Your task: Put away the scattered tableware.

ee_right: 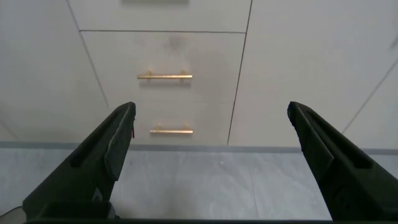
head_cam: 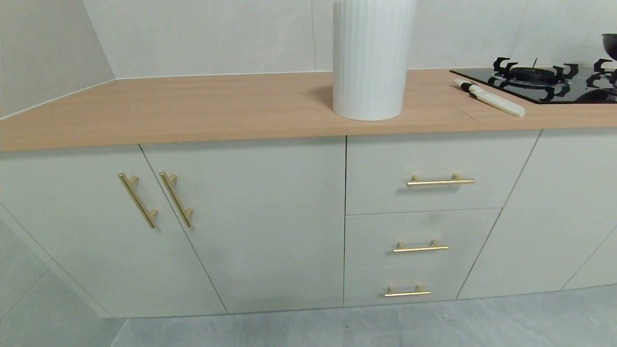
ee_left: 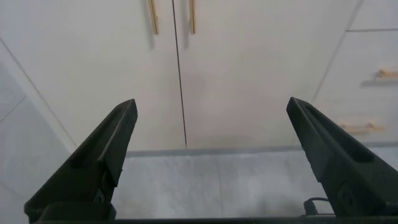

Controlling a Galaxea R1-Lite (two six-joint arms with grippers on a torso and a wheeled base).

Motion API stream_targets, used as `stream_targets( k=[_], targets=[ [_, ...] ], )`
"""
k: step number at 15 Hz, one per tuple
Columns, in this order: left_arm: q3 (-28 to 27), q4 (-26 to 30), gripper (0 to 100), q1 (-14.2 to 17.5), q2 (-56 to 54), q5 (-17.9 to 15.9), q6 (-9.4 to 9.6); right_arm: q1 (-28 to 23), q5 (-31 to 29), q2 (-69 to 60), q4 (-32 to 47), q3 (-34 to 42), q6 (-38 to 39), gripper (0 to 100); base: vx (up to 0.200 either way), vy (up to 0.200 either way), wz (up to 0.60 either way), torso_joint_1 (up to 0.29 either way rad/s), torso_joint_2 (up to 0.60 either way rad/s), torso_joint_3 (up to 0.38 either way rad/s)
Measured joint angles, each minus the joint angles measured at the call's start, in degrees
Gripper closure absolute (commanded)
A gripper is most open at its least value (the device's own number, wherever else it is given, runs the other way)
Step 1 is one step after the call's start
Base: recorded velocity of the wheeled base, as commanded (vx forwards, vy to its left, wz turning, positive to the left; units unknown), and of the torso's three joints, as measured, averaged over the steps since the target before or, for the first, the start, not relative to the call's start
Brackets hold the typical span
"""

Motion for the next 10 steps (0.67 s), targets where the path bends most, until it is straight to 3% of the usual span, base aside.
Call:
stream_targets(
  k=[7, 10],
  targets=[
    [0.0, 0.0, 0, 0.0, 0.0, 0.0, -0.05, 0.0, 0.0, 0.0, 0.0, 0.0, 0.0, 0, 0.2, 0.0, 0.0, 0.003, 0.0, 0.003],
    [0.0, 0.0, 0, 0.0, 0.0, 0.0, -0.02, 0.0, 0.1, 0.0, 0.0, 0.0, -0.1, 0, 0.0, 0.0, 0.0, 0.0, 0.0, 0.0]
  ],
)
